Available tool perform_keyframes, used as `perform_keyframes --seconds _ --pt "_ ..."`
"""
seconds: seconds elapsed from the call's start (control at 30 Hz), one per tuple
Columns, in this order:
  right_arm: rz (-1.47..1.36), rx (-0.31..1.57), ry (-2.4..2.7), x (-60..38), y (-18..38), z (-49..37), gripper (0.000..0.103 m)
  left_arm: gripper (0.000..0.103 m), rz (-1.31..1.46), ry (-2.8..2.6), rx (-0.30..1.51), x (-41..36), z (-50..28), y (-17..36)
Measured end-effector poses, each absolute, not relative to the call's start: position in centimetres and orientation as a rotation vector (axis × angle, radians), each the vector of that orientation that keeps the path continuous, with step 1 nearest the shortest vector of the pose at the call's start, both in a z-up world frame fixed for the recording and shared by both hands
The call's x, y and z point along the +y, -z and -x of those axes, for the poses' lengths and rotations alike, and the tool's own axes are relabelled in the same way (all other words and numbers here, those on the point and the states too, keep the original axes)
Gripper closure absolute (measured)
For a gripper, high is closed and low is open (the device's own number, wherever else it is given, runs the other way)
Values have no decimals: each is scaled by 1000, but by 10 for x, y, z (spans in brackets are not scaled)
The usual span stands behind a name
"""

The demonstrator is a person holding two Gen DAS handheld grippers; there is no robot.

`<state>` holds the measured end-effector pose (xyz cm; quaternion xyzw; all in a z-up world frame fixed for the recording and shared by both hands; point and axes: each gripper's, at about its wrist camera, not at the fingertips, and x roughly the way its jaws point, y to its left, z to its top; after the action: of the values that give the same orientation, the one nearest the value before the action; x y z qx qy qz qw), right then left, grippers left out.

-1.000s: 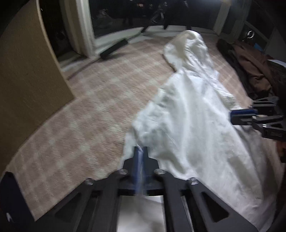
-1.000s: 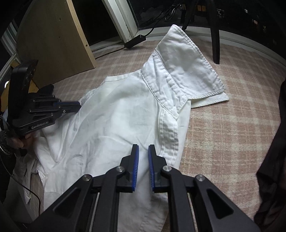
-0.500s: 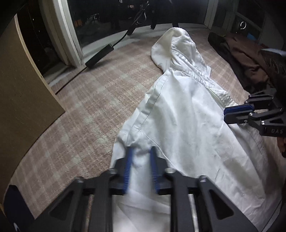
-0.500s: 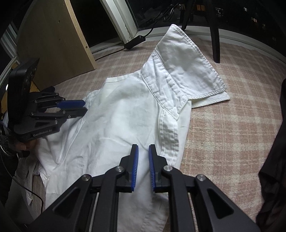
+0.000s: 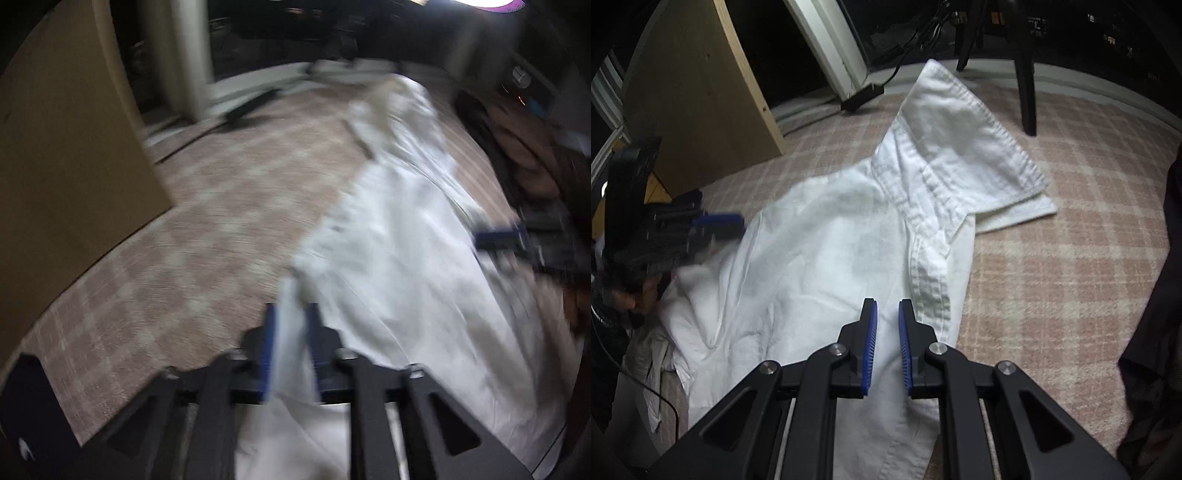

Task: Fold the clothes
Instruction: 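Pinch the shirt body with the left gripper while the right gripper pinches the placket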

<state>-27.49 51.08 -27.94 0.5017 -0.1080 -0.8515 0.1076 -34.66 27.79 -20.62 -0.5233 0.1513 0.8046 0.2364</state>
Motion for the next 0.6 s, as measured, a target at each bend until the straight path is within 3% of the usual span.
perform_keyframes --seconds 0.13,0.2,0.27,0.33,0.5,0.6 --pt "-1520 -253 2503 513 287 281 88 62 1399 -2217 586 277 332 217" --pt "-1526 -279 2501 519 287 281 91 63 1434 -2260 578 263 336 216" --pt "-1539 -313 2515 525 284 278 91 70 1482 -2321 594 247 339 214" --pt "-1526 -297 2546 526 273 268 87 74 1502 -2334 548 235 336 206" --pt "-1443 -425 2431 517 258 234 87 72 1289 -2152 337 269 283 170" --pt "-1496 -372 2370 498 272 226 87 69 1255 -2001 361 308 265 184"
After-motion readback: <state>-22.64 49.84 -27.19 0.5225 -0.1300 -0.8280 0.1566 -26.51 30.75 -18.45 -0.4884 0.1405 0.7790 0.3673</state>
